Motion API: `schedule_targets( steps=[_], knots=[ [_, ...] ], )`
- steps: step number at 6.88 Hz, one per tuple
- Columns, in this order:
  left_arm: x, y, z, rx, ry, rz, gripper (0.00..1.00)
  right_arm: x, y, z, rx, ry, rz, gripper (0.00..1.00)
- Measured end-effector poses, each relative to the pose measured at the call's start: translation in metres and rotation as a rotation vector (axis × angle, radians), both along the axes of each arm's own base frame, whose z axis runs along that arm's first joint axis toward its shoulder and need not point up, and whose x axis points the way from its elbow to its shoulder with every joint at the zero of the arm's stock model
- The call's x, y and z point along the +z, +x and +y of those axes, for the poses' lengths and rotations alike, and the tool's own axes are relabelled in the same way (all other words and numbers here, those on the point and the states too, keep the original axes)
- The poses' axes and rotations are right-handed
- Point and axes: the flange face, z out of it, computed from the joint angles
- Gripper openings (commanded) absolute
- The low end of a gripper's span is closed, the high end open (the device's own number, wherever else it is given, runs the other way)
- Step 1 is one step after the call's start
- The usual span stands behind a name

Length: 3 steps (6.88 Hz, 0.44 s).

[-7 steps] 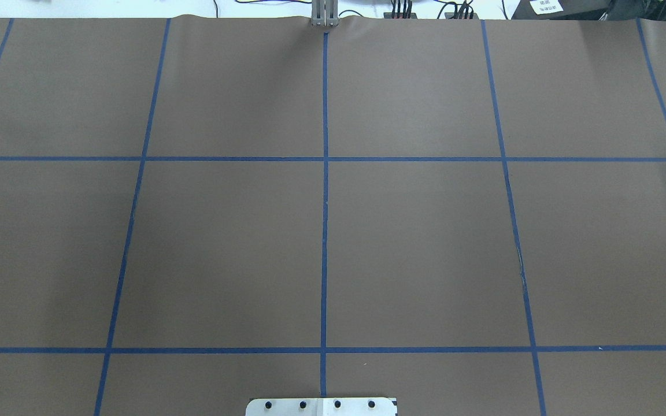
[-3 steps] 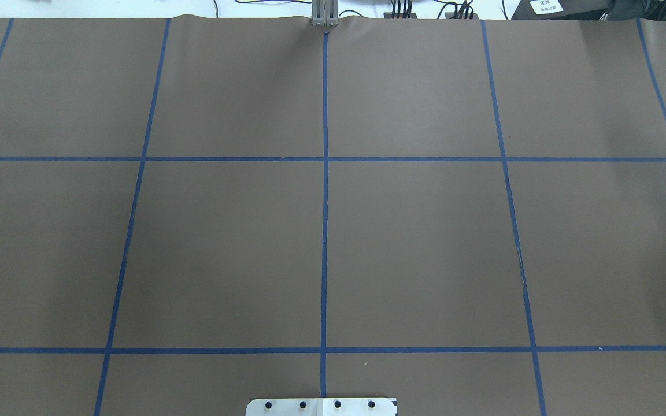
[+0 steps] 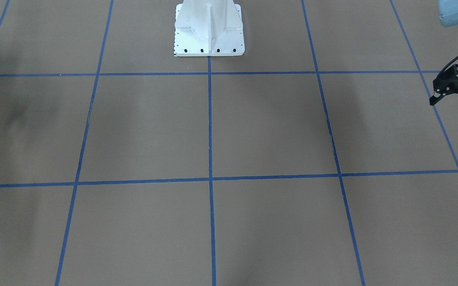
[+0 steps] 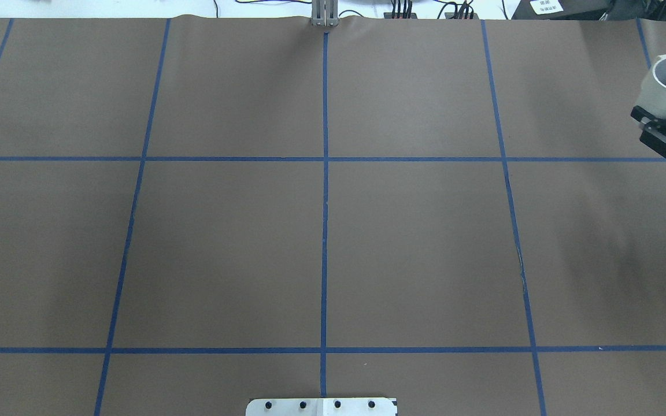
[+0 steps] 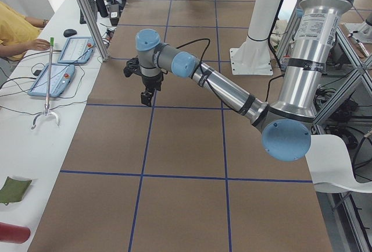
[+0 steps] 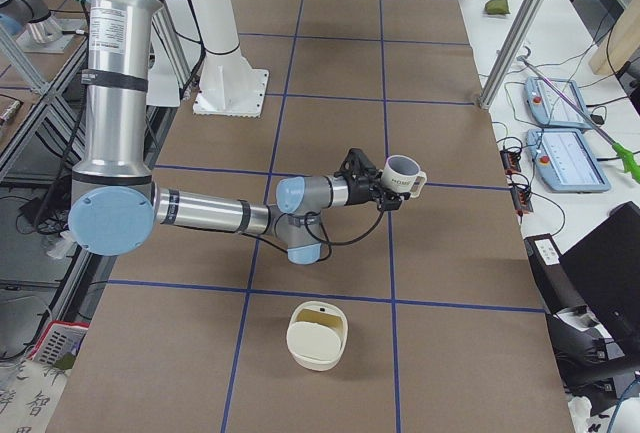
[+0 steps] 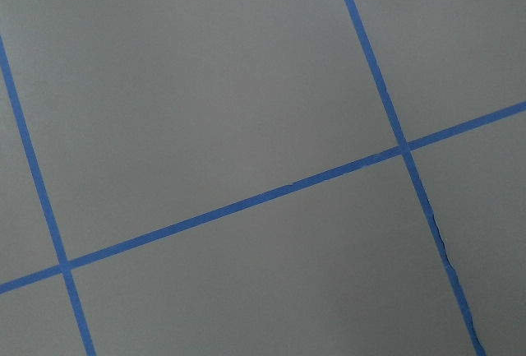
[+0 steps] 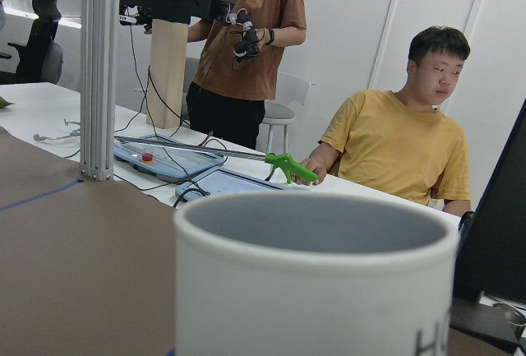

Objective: Left arm hands cup to right arm to dump lemon

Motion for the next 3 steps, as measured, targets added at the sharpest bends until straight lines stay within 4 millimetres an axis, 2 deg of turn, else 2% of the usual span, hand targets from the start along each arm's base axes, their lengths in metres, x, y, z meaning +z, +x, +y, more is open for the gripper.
schedule_targets(
  steps=[1, 2, 3],
  knots=[
    [-0.016, 0.007, -0.004, -0.025, -0.017, 0.027, 1.00, -0.030, -0.030, -0.025, -0.018, 0.008, -0.005, 0.00],
    [-0.037, 0.026, -0.009, -0.048, -0.035, 0.056, 1.00, -0.060, -0.059, -0.045, -0.037, 0.019, -0.015, 0.00],
    [-0.062, 0.058, -0.014, -0.062, -0.065, 0.086, 1.00, -0.097, -0.093, -0.065, -0.051, 0.026, -0.025, 0.00]
  ],
)
